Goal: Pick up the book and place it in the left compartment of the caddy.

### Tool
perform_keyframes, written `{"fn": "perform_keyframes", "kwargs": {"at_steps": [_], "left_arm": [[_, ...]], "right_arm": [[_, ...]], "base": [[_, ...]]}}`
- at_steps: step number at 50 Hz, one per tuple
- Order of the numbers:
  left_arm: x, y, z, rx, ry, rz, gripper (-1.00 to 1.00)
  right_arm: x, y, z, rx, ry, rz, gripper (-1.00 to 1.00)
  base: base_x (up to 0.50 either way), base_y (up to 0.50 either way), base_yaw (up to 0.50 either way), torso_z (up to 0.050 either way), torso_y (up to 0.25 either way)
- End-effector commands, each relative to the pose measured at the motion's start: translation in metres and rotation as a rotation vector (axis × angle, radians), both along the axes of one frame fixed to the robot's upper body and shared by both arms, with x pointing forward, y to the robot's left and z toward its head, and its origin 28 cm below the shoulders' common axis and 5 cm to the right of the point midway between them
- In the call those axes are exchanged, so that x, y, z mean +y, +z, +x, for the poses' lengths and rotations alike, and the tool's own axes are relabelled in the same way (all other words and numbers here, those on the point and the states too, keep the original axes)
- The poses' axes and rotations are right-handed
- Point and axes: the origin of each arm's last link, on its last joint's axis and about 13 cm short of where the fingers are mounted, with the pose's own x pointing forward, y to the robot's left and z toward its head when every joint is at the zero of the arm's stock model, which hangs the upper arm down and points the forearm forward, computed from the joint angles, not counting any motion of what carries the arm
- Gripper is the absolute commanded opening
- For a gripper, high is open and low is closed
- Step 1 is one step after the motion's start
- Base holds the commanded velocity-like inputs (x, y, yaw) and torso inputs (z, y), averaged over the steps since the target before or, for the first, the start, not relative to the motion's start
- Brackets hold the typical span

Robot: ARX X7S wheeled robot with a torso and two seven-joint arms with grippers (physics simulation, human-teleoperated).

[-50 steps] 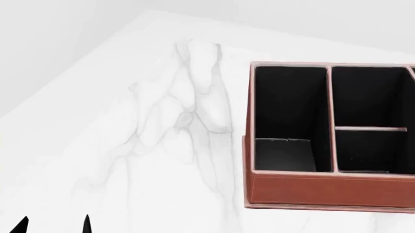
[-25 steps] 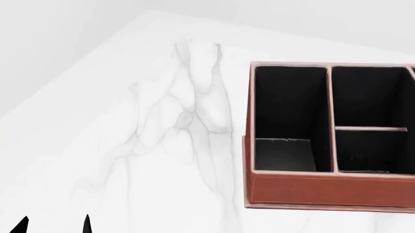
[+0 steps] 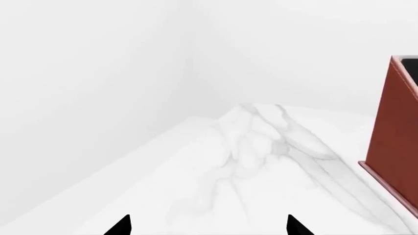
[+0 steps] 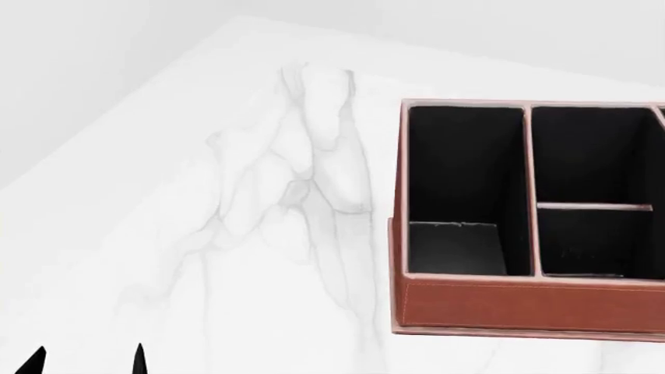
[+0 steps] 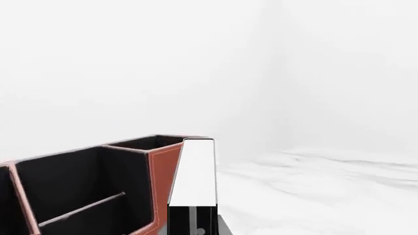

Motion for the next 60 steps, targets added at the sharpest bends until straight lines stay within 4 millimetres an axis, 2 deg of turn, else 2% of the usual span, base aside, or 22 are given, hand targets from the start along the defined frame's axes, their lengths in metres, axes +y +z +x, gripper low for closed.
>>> {"fn": "perform_keyframes", "kwargs": {"at_steps": [1, 7, 22, 26, 27, 46, 54, 60], "left_arm": [[0.0, -0.001, -0.001, 0.002, -0.002, 0.0, 1.0], [0.0, -0.001, -0.001, 0.002, -0.001, 0.0, 1.0], [0.0, -0.003, -0.003, 0.004, -0.002, 0.001, 1.0], [0.0, -0.003, -0.003, 0.004, -0.002, 0.001, 1.0], [0.0, -0.003, -0.002, 0.005, -0.002, 0.0, 1.0], [0.0, -0.001, -0.001, 0.006, -0.007, -0.01, 1.0], [-0.001, -0.001, -0.001, 0.007, -0.006, -0.012, 1.0], [-0.001, -0.001, 0.0, 0.009, -0.007, -0.011, 1.0]], "right_arm": [[-0.009, 0.04, 0.0, -0.016, 0.186, -0.064, -1.0], [-0.009, 0.051, 0.0, -0.038, 0.306, -0.074, -1.0], [-0.013, 0.089, -0.007, -0.061, 0.438, -0.113, -1.0], [-0.013, 0.089, -0.007, -0.061, 0.438, -0.113, -1.0], [-0.013, 0.099, -0.008, -0.081, 0.532, -0.104, -1.0], [-0.016, 0.132, 0.0, -0.078, 0.73, -0.194, -1.0], [-0.018, 0.141, 0.008, -0.033, 0.818, -0.173, -1.0], [-0.018, 0.143, 0.026, 0.029, 0.864, -0.136, -1.0]], "base": [[0.0, 0.0, 0.0, 0.0, 0.01], [0.0, 0.0, 0.0, 0.0, 0.0], [0.0, 0.0, 0.0, 0.0, 0.001], [0.0, 0.0, 0.0, 0.0, 0.0], [0.0, 0.0, 0.0, 0.0, 0.0], [0.0, 0.0, 0.0, 0.0, 0.001], [0.0, 0.0, 0.0, 0.0, 0.001], [0.0, 0.0, 0.0, 0.0, 0.002]]}}
